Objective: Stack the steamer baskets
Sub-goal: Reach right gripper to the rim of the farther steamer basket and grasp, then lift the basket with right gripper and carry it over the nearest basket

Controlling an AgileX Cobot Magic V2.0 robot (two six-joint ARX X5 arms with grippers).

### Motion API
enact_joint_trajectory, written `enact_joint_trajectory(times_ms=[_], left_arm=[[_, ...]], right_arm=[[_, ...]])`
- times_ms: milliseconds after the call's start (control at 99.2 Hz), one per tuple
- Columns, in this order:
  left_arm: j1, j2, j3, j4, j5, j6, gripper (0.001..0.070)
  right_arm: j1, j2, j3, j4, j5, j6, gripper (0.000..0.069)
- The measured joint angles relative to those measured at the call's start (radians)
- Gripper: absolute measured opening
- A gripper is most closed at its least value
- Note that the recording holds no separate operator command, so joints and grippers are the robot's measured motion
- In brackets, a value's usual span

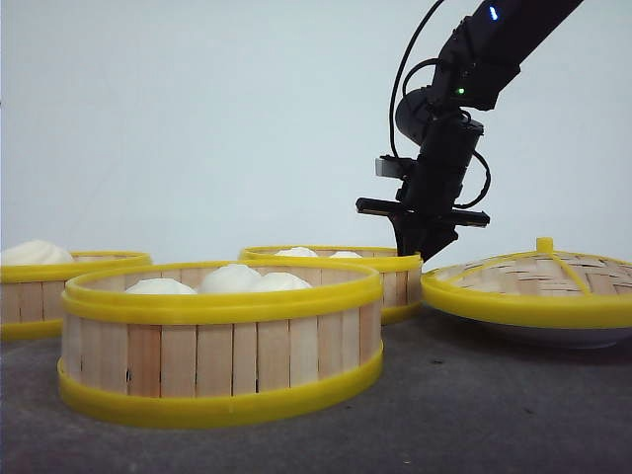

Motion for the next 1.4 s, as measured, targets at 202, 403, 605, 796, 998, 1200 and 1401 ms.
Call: enact_joint_trajectory(times_ms=[202,403,605,796,998,1200,1401], left_arm=[[0.000,0.000,0.000,0.000,0.000,0.000,0.0470],[0.000,0.000,0.000,-0.016,0.000,0.000,0.0470],[0.000,0.000,0.000,-0.027,0.000,0.000,0.0470],[0.000,0.000,0.000,-0.027,0.000,0.000,0.0470],[0.000,0.000,0.000,-0.027,0.000,0.000,0.0470],[0.000,0.000,0.000,-0.025,0.000,0.000,0.0470],[0.000,0.000,0.000,-0.025,-0.004,0.000,0.0470]], right_arm=[[0.001,0.012,0.097,-0.096,-0.024,0.001,0.0027],[0.006,0.012,0.268,-0.227,-0.077,-0.005,0.0027],[0.008,-0.005,0.380,-0.358,-0.156,-0.025,0.0027],[0.021,-0.106,0.380,-0.473,-0.157,-0.079,0.0027],[0.039,-0.193,0.386,-0.584,-0.145,-0.119,0.0027],[0.076,-0.229,0.384,-0.650,-0.085,-0.156,0.0027],[0.143,-0.332,0.228,-0.639,-0.079,-0.158,0.0026]])
